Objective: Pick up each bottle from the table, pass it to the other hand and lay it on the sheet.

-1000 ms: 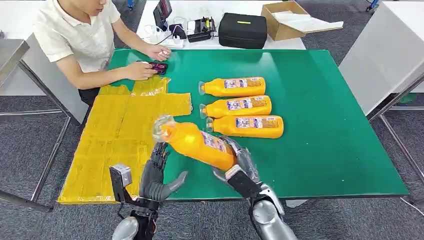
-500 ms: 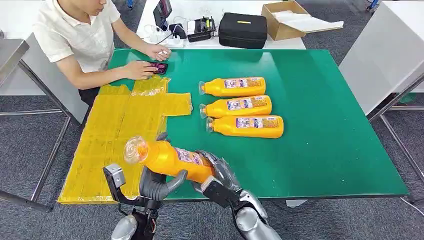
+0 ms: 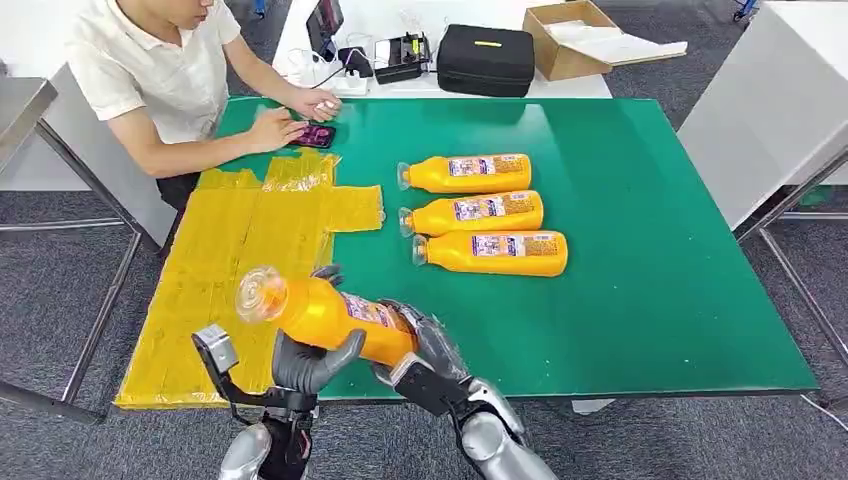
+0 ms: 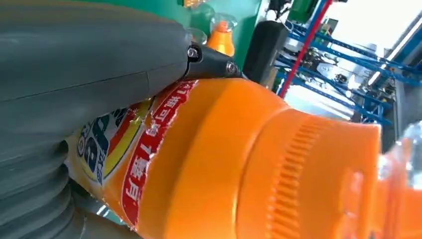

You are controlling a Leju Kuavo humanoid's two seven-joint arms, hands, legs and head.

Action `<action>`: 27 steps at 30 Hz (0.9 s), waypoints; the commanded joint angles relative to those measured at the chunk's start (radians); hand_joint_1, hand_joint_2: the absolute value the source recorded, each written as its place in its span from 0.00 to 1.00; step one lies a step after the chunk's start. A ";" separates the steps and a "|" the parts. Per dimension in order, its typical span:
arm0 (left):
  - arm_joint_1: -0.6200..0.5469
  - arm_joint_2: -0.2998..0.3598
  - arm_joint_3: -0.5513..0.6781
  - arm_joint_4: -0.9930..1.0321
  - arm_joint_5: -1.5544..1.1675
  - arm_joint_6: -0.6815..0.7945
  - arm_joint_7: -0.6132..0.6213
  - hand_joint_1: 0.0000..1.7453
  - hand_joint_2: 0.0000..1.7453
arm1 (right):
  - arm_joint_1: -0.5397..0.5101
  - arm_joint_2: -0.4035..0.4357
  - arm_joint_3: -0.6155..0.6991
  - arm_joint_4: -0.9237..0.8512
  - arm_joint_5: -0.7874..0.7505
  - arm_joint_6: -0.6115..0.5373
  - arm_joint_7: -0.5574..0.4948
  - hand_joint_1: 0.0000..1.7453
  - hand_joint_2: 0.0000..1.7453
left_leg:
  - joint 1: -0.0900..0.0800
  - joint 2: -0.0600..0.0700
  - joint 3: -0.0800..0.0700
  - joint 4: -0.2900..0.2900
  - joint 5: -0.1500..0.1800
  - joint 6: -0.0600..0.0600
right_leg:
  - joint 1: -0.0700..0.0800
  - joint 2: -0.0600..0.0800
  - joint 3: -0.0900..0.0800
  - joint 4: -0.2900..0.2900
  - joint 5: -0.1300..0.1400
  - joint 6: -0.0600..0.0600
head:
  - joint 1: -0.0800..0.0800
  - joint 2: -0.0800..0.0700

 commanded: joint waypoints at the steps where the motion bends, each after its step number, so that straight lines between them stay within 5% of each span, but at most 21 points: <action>1: -0.060 -0.022 -0.003 0.076 0.050 -0.040 -0.003 1.00 1.00 | -0.048 -0.012 0.043 0.077 -0.039 0.035 -0.022 0.77 1.00 | 0.001 0.000 0.003 0.000 -0.001 0.000 | 0.002 -0.002 0.004 -0.001 -0.001 -0.004 | 0.000 0.000; 2: -0.059 -0.021 -0.002 0.077 0.067 -0.053 -0.002 1.00 1.00 | -0.049 -0.008 0.038 0.081 -0.057 0.049 -0.022 0.01 1.00 | 0.001 0.001 0.004 0.000 -0.001 0.000 | 0.002 -0.001 0.005 -0.001 -0.001 -0.005 | 0.000 0.000; 5: -0.055 -0.017 0.002 0.070 0.083 -0.060 -0.002 1.00 1.00 | -0.046 0.007 0.018 0.094 -0.102 0.075 -0.015 0.00 1.00 | 0.001 0.002 0.005 0.001 -0.002 0.000 | 0.002 -0.001 0.005 0.000 -0.002 -0.005 | 0.000 0.000; 7: -0.033 -0.006 -0.007 0.013 0.021 -0.036 -0.045 1.00 1.00 | -0.022 0.020 0.019 0.051 -0.057 -0.011 -0.046 0.00 1.00 | 0.001 0.002 0.004 0.000 -0.001 0.000 | 0.002 0.000 0.004 -0.001 -0.001 -0.004 | 0.000 0.000; 8: -0.025 -0.004 -0.007 -0.008 0.014 -0.036 -0.041 1.00 1.00 | -0.012 0.022 0.019 0.028 -0.060 -0.003 -0.033 0.00 0.00 | 0.001 0.001 0.002 0.000 -0.001 0.000 | 0.001 0.000 0.002 -0.001 -0.001 -0.003 | 0.000 0.000; 9: -0.014 0.011 -0.017 -0.049 -0.071 0.009 -0.050 1.00 1.00 | 0.018 0.035 -0.023 -0.019 -0.023 -0.112 -0.011 0.00 0.00 | 0.001 0.002 0.003 0.001 -0.002 0.000 | 0.002 0.000 0.004 0.000 -0.001 -0.004 | 0.000 0.000; 11: -0.001 0.013 -0.012 -0.078 -0.095 0.018 -0.054 1.00 1.00 | 0.028 0.037 -0.050 -0.045 -0.012 -0.142 0.002 0.00 0.00 | 0.001 0.001 0.003 0.001 -0.002 0.000 | 0.002 -0.001 0.004 0.000 -0.002 -0.004 | 0.000 0.000; 13: 0.021 0.018 -0.003 -0.140 -0.170 0.044 -0.075 1.00 1.00 | 0.074 0.061 -0.146 -0.153 -0.020 -0.246 -0.087 0.00 0.00 | 0.000 0.001 0.001 0.000 -0.001 0.000 | 0.001 0.000 0.001 0.001 -0.001 -0.003 | 0.000 0.000; 14: 0.025 0.022 -0.003 -0.160 -0.198 0.051 -0.078 1.00 1.00 | 0.090 0.060 -0.162 -0.203 -0.016 -0.248 -0.103 0.00 1.00 | 0.001 0.002 0.003 0.001 -0.002 0.000 | 0.001 0.000 0.003 0.001 -0.002 -0.004 | 0.000 0.000; 21: 0.062 0.081 -0.030 -0.341 -0.760 0.331 -0.098 1.00 1.00 | 0.224 0.059 -0.358 -0.569 -0.016 -0.339 -0.166 0.00 1.00 | 0.000 -0.002 -0.001 0.001 -0.001 0.000 | 0.001 -0.003 0.000 0.001 -0.002 -0.003 | 0.000 0.000; 27: -0.031 0.125 -0.031 -0.245 -1.446 0.565 0.119 1.00 1.00 | 0.175 0.084 -0.433 -0.589 -0.045 -0.255 -0.166 0.00 1.00 | 0.000 -0.003 -0.001 0.000 0.000 0.000 | 0.000 -0.004 0.001 0.001 -0.001 -0.003 | 0.000 0.000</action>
